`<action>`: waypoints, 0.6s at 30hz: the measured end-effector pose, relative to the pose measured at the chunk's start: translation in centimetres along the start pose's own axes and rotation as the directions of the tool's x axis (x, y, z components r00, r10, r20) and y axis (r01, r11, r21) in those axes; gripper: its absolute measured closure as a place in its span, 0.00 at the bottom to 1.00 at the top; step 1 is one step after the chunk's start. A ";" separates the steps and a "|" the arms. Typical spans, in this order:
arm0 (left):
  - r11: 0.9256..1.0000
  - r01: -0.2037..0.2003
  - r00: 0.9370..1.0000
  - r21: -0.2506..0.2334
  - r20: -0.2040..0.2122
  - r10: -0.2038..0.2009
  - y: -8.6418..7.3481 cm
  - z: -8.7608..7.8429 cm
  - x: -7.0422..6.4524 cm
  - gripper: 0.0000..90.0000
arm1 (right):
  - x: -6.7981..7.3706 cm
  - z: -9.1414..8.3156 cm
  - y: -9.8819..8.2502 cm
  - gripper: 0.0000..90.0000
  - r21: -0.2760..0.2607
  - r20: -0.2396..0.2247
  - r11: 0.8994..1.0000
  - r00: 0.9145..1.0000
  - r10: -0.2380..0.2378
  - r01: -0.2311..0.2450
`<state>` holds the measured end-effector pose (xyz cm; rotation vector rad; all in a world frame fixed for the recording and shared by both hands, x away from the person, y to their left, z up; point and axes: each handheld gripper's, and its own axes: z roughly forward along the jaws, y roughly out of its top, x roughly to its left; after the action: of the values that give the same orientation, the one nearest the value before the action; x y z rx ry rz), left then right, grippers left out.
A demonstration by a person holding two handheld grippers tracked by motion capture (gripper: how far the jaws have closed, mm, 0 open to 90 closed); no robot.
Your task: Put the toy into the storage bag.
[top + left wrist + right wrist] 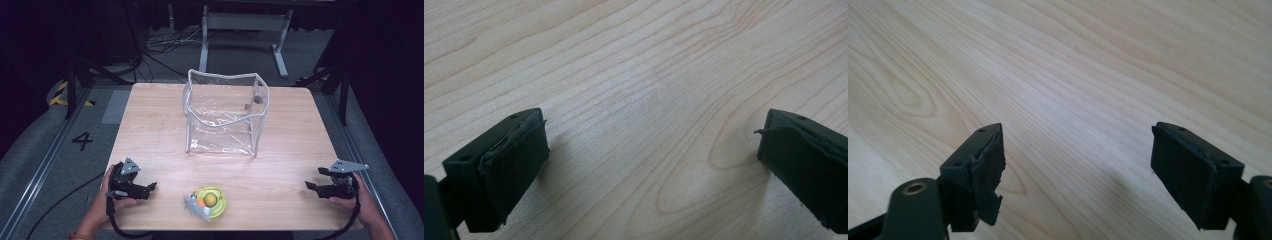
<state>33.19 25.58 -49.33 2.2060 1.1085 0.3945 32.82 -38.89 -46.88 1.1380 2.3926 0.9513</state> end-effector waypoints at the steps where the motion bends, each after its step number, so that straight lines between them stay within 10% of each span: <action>1: 1.000 -0.001 1.000 0.000 0.001 0.001 0.0 0.0 0.0 0.00 | 0.4 -0.2 0.6 0.25 0.004 -0.014 1.000 1.000 -0.010 0.010; 8: 1.000 0.003 1.000 0.004 0.005 -0.003 0.0 0.0 0.0 0.00 | 2.9 -0.2 3.8 0.26 0.031 -0.068 0.994 0.993 -0.099 0.102; 18: 1.000 0.005 1.000 0.000 0.008 -0.005 0.0 0.0 0.0 0.00 | 8.1 0.4 8.8 0.28 0.072 -0.138 0.961 0.957 -0.254 0.266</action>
<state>33.22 25.59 -49.34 2.2028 1.1097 0.3831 32.84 -28.40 -41.19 0.7826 2.6302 0.8580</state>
